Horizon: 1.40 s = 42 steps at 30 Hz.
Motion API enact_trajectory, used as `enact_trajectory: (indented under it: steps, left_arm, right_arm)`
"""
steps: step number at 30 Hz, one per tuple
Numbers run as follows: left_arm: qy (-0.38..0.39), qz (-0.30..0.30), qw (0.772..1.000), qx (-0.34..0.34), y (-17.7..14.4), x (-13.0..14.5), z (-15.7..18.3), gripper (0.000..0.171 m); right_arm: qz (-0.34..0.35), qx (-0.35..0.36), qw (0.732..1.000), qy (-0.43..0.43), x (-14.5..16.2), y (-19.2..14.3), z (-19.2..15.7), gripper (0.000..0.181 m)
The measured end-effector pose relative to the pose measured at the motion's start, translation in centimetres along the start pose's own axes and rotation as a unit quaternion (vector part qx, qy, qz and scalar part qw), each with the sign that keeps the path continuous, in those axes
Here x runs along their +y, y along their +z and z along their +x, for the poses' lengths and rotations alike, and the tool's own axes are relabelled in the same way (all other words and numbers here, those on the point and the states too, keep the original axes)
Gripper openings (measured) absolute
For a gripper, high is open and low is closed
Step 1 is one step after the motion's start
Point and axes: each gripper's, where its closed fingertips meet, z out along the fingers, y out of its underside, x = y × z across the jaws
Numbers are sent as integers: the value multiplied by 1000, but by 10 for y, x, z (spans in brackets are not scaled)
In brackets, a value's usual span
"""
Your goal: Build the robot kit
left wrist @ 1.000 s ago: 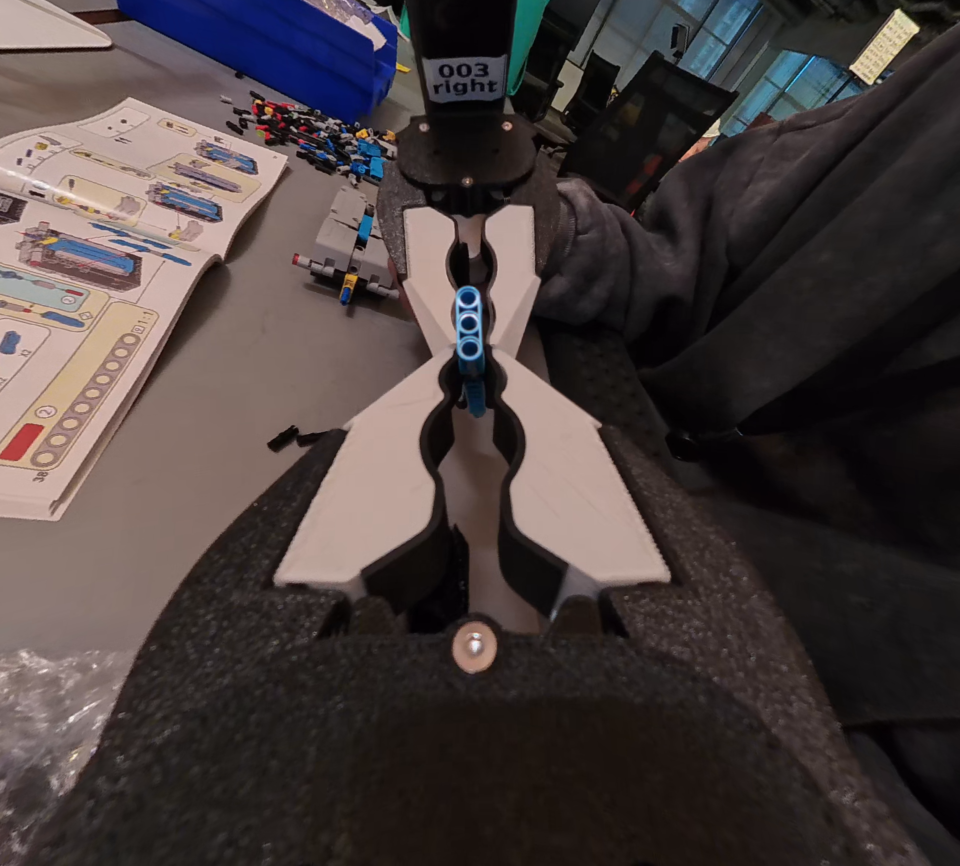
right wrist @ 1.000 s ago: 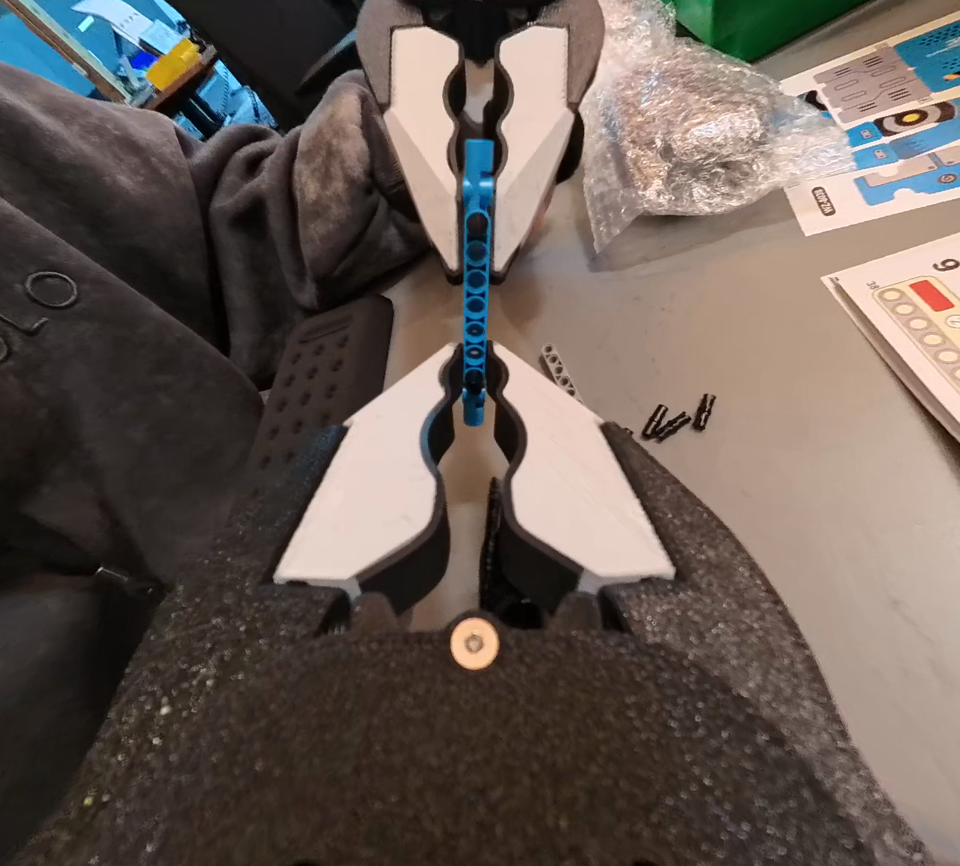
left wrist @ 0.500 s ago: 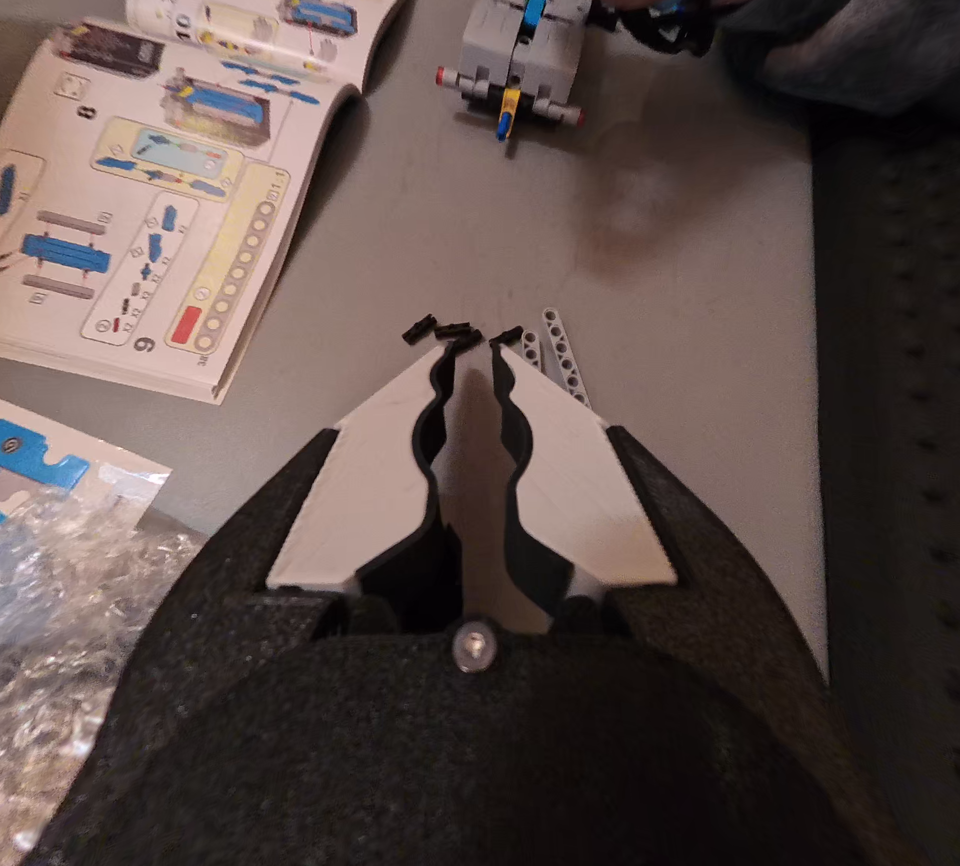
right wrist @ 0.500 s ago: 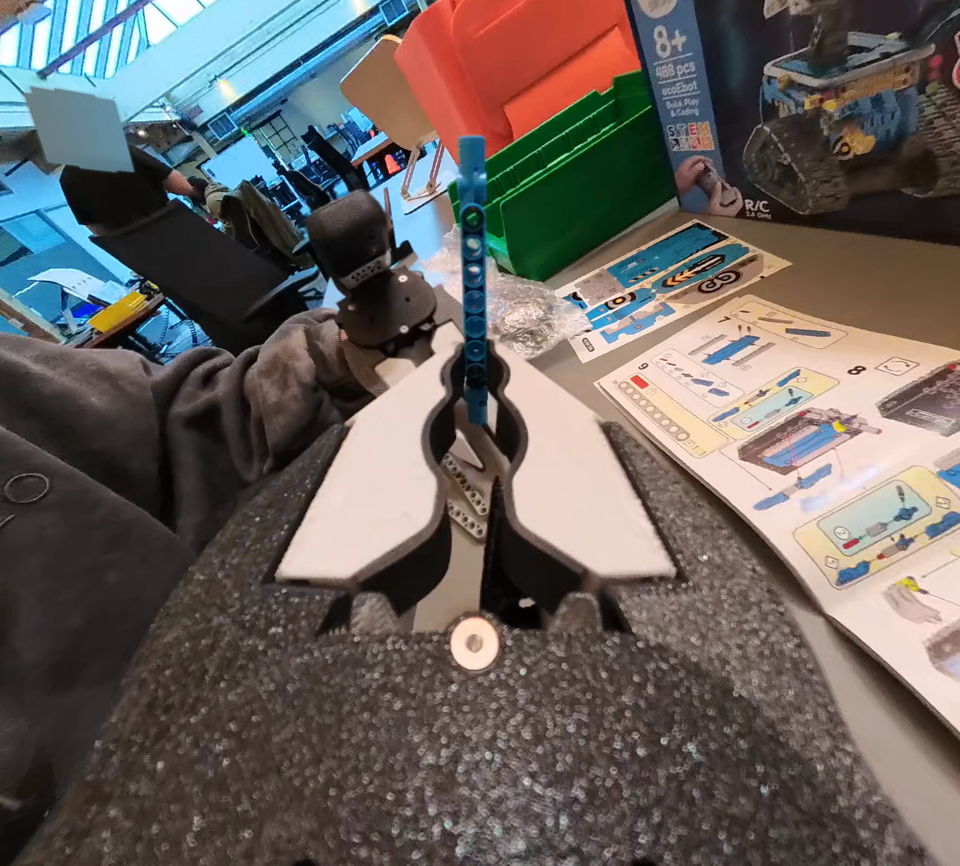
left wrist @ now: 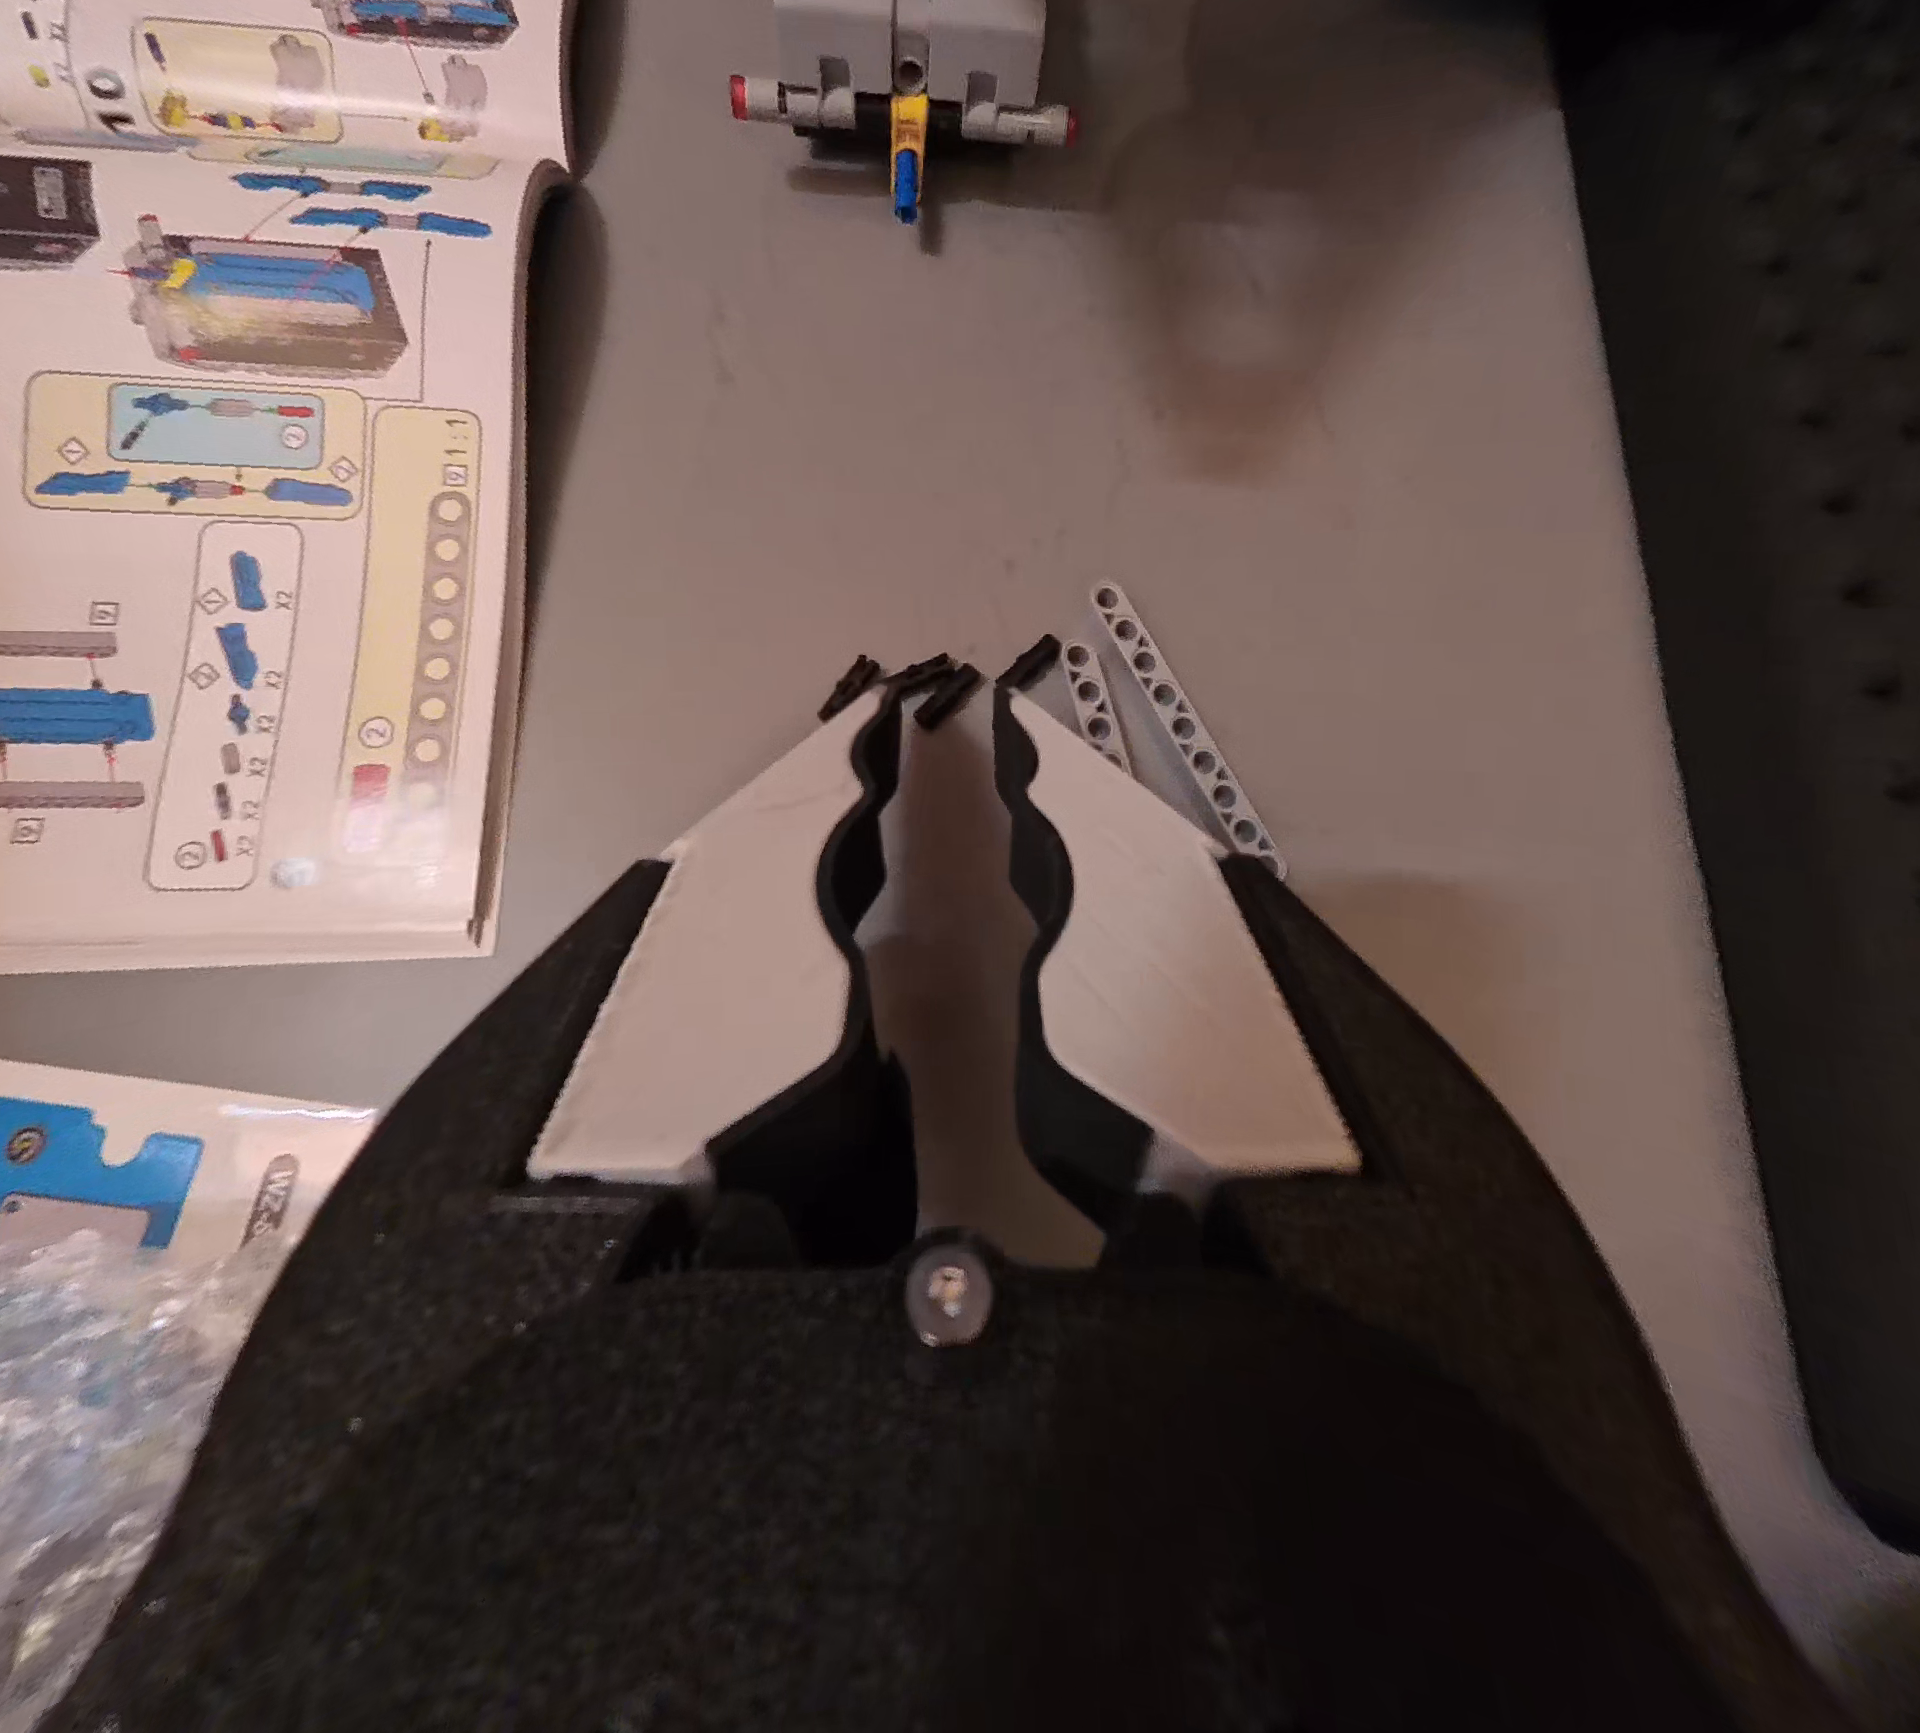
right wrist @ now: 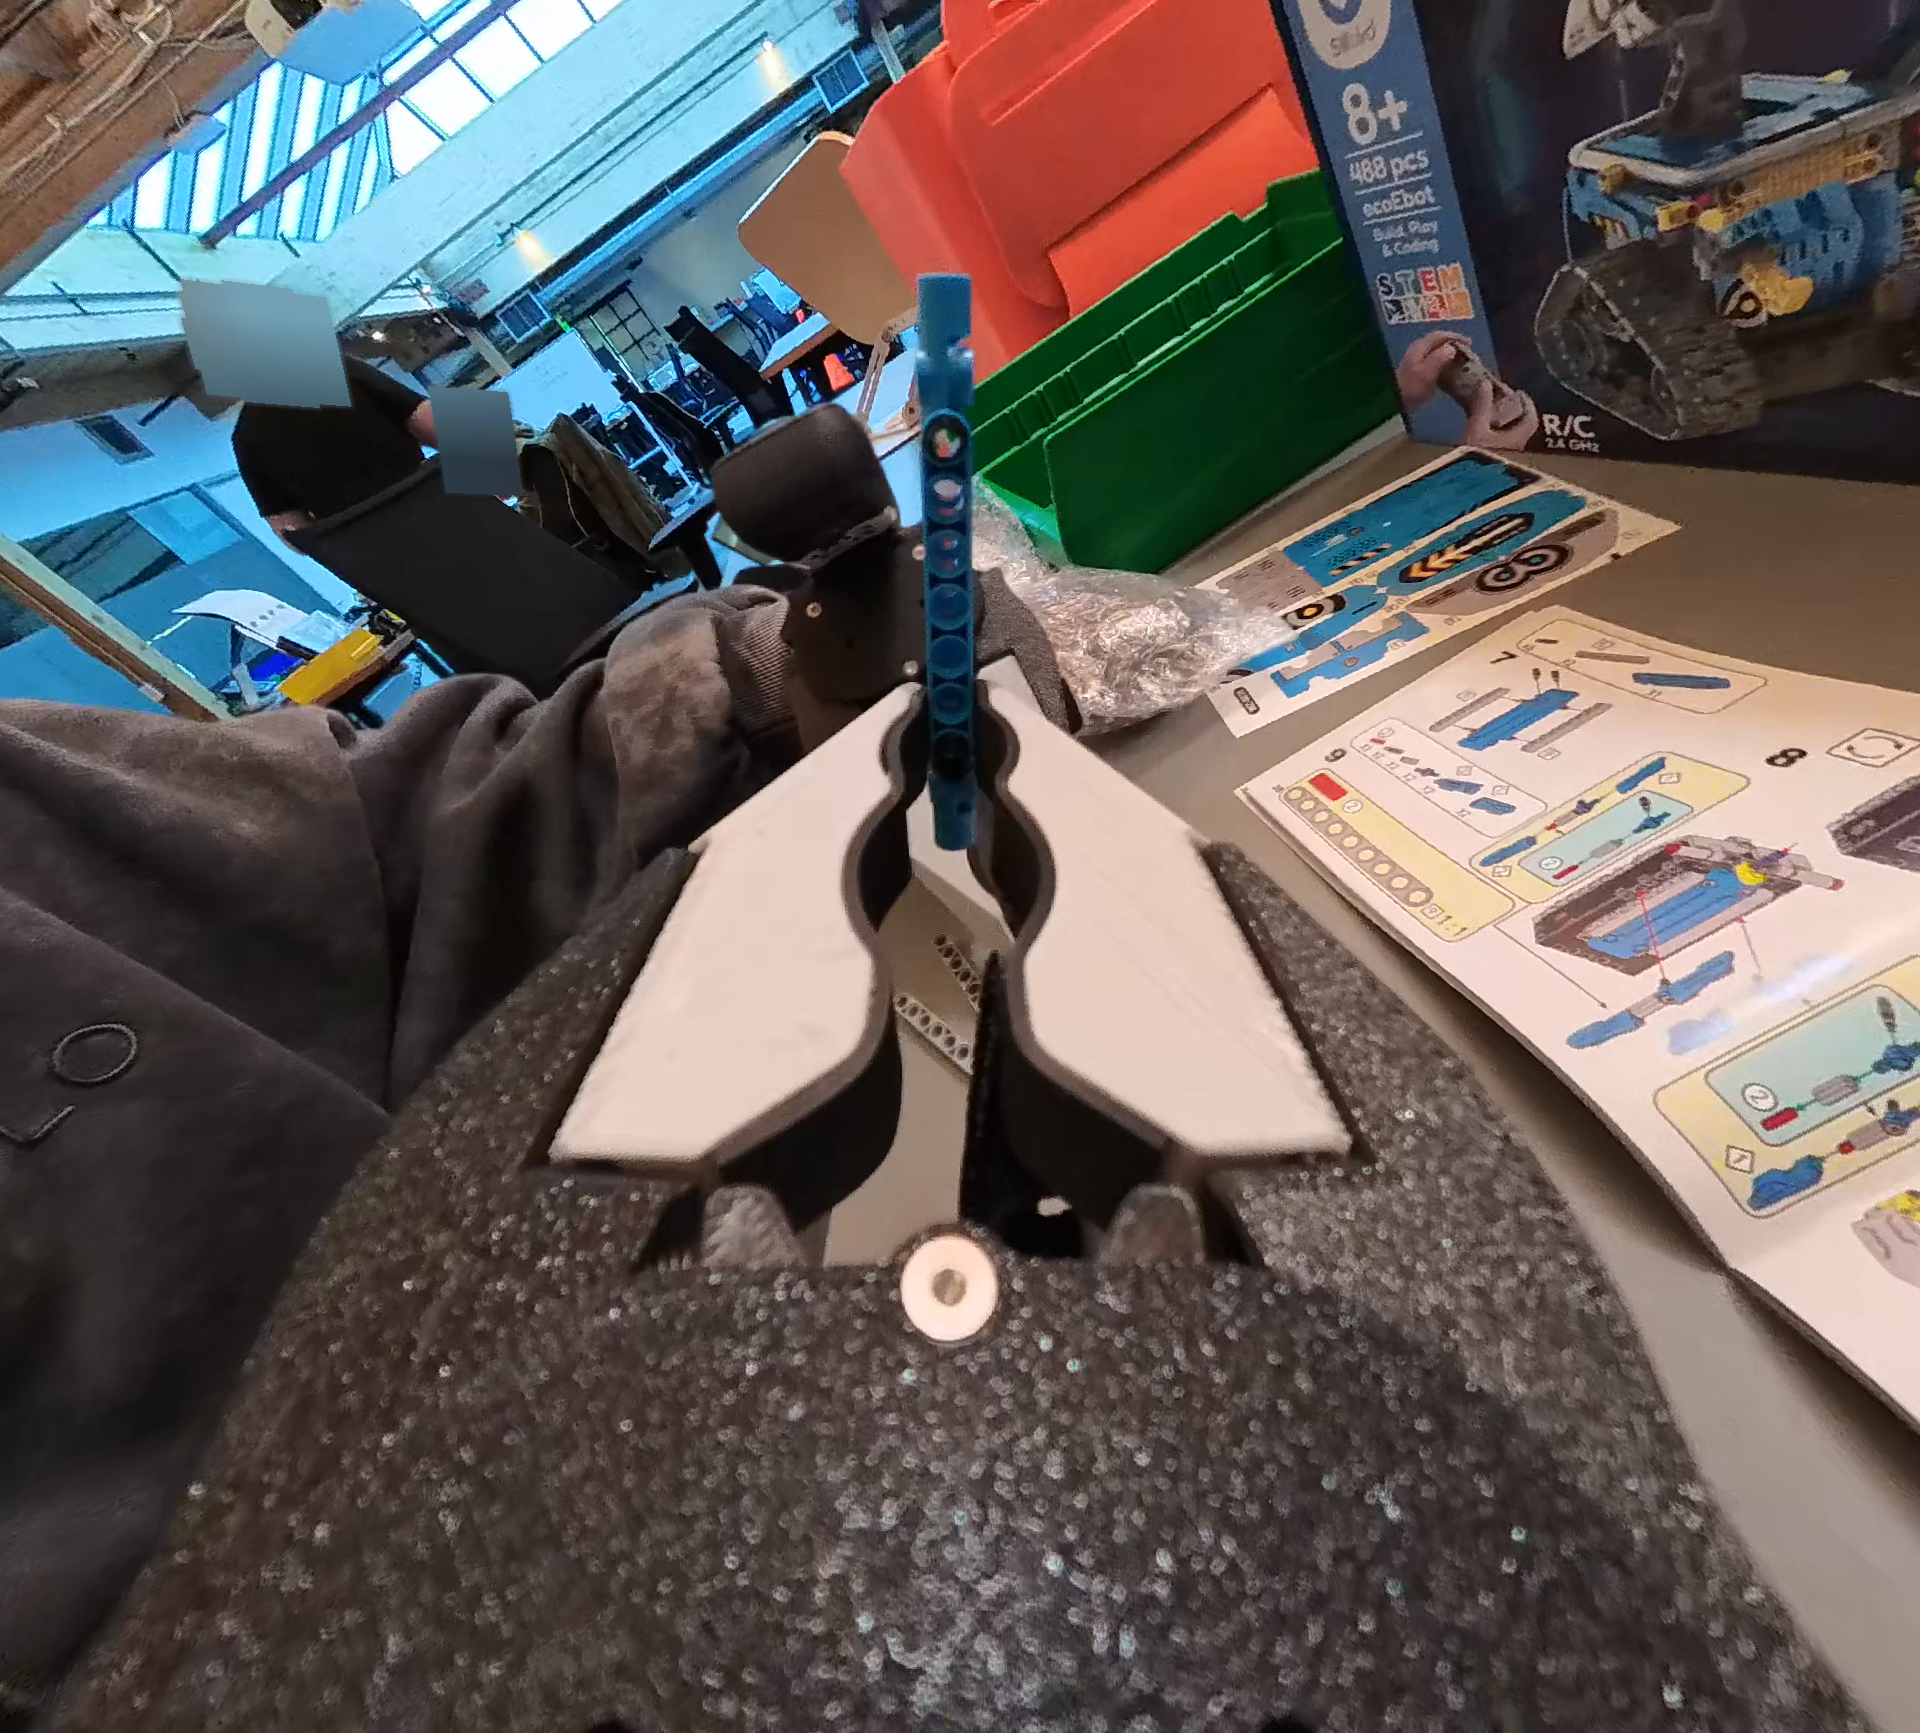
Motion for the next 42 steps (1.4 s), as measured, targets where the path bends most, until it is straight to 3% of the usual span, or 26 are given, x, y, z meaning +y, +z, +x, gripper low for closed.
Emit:
enact_trajectory:
  steps: [4, 16, 22, 26, 42]
  left_arm:
    - [11, -15, 1000, -2, 9, 7, -3, 19]
    - [41, -12, 999, -30, 14, 6, 0, 7]
    - [34, -11, 998, -58, 10, 9, -1, 4]
    - [39, -14, 997, -68, 10, 9, 0, 3]
    - [29, -8, 998, -58, 13, 7, 3, 3]
  right_arm:
    - [-3, 5, 1000, 12, 2, 0, 6, 6]
    - [-42, 16, 999, 17, 21, 9, 13, 6]
    - [-91, 78, 993, 8, 41, 10, 34, 6]
    - [-102, 74, 992, 0, 45, 15, 30, 6]
    - [-163, 102, 981, 21, 72, 16, 40, 6]
